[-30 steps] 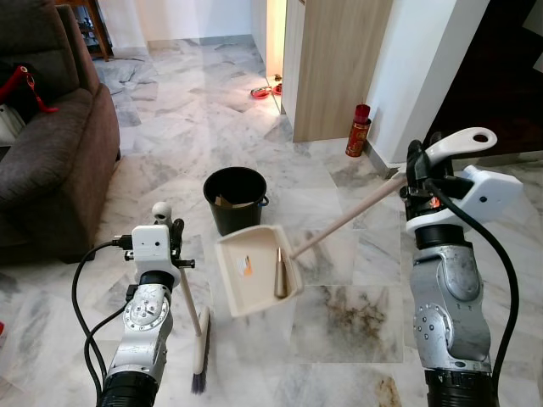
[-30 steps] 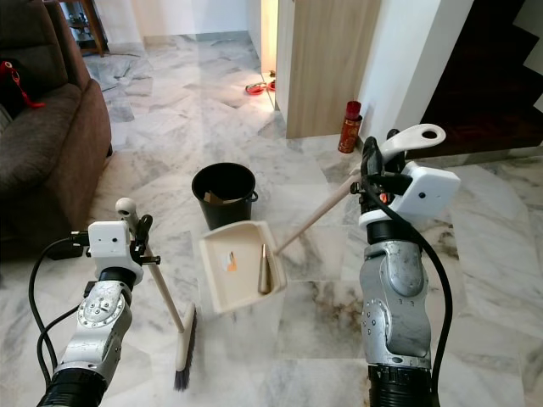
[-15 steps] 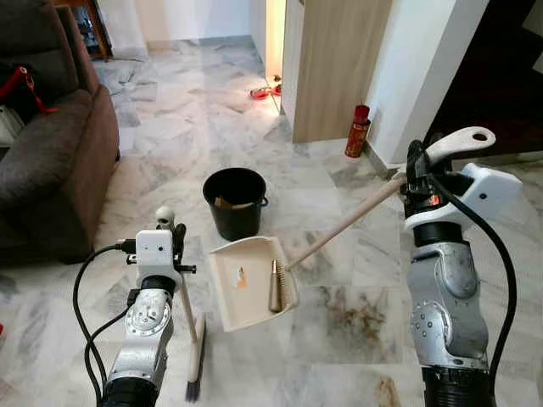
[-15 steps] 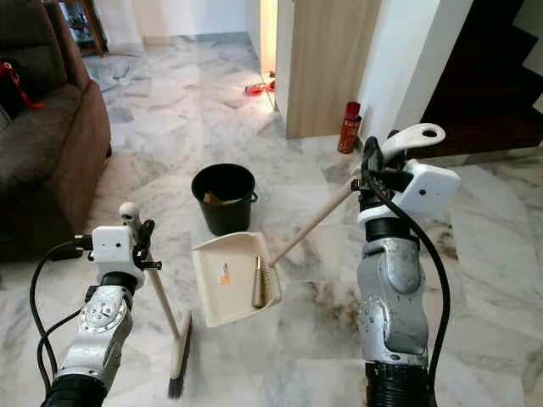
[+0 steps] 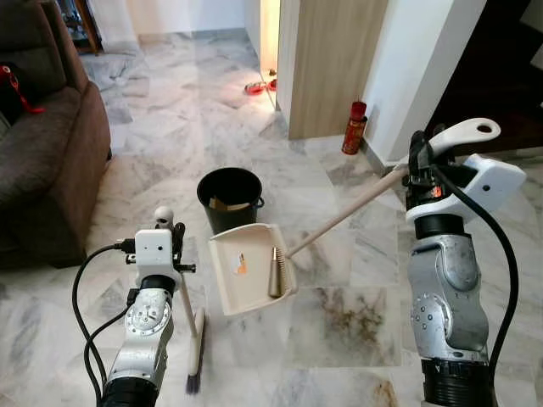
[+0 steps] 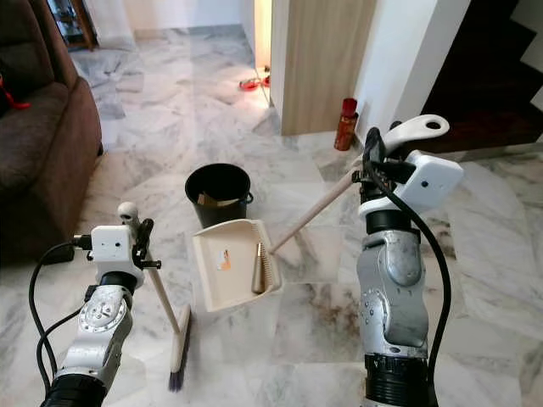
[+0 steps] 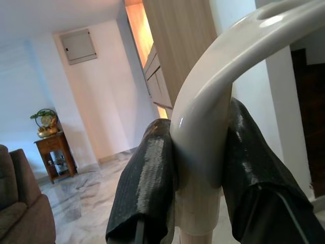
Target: Sweep floor
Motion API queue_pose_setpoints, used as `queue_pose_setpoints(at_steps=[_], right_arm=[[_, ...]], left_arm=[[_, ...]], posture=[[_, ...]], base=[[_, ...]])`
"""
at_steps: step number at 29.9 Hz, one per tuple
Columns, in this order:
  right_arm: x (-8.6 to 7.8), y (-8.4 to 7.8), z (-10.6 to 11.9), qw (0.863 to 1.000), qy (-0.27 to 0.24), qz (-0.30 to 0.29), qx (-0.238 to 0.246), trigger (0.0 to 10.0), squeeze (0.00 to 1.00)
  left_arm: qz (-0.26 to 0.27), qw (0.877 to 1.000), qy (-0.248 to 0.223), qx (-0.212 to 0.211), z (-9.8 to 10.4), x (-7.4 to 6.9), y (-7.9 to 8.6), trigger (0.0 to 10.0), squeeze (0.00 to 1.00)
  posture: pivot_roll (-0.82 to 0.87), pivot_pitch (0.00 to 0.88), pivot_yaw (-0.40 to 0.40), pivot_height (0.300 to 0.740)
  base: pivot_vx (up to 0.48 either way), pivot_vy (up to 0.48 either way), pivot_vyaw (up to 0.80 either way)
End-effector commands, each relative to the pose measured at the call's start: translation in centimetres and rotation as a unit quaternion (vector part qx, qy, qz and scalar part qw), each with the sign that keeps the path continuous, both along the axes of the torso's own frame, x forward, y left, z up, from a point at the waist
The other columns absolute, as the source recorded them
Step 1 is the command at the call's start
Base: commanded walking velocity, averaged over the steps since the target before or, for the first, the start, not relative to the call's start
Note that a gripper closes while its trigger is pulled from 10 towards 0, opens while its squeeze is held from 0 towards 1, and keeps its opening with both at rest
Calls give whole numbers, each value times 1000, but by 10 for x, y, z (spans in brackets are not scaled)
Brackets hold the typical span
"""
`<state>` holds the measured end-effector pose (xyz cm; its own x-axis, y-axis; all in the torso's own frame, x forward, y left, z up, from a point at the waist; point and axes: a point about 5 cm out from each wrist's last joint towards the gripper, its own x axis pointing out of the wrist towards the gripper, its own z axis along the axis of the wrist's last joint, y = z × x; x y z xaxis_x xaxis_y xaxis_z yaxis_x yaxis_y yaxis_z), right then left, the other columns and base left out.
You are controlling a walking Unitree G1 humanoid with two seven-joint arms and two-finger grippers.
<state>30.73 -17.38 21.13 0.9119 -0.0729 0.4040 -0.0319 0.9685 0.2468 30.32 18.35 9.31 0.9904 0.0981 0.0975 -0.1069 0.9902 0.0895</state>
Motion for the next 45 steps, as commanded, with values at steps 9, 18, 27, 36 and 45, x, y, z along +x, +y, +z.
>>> queue_pose_setpoints(at_steps=[9,18,27,36,45], right_arm=[[0,6,19,999,-36,10,-10,10000,0],[0,10,22,999,-39,24,-7,10000,0],[0,12,24,999,-38,30,-12,10000,0],[1,12,23,999,-32,35,3,10000,0],[2,15,27,998,-36,46,5,10000,0]], left_arm=[[2,1000,-21,11,11,4,0,10000,0],[-2,1000,-23,14,12,4,-1,10000,0],[-6,1000,-23,16,11,3,-1,10000,0],[-13,999,-22,19,10,2,-3,10000,0],[-16,999,-23,22,10,1,-4,10000,0]], posture=[[-17,0,5,740],[-17,0,5,740],[-14,0,5,740],[-18,0,10,740],[-15,0,9,740]], base=[[283,0,229],[282,0,0],[282,0,0],[282,0,0],[283,0,0]])
